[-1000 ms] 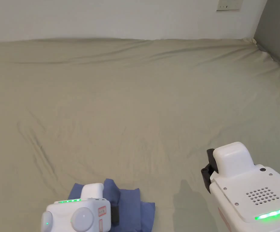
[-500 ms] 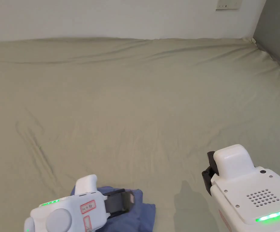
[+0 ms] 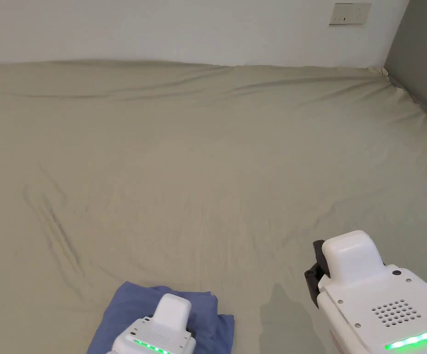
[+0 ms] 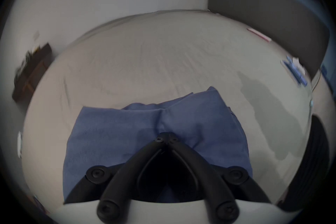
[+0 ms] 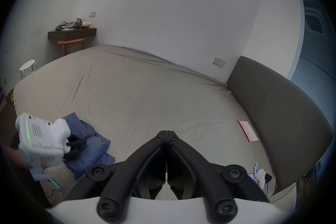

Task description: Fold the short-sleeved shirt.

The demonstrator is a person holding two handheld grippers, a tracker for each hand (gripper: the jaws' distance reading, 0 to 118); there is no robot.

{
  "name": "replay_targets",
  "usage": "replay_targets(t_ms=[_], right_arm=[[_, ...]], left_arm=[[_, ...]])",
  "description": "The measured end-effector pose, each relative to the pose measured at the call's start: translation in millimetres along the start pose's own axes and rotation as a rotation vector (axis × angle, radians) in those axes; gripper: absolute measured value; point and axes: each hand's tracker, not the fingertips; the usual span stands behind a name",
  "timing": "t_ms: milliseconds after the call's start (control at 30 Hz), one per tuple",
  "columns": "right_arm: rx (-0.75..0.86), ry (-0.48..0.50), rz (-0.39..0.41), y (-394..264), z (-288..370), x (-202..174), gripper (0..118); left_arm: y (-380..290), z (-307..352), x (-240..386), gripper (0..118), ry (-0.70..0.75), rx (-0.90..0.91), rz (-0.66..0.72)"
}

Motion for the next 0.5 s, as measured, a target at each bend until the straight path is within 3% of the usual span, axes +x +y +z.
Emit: replay_targets(t_ms=[300, 433, 500], right_arm=[[-0.018, 0.000, -0.019, -5, -8, 1, 2], [-0.017, 0.013, -0.014, -2, -13, -4, 2], [-0.017, 0.022, -0.012, 1, -16, -7, 2]], left_arm=[[-12, 19, 44, 0, -0.044, 0.089, -0.127], [-24, 26, 67, 0, -0.240, 0.107, -0.186], [-33, 32, 74, 0, -0.461, 0.090, -0.268]])
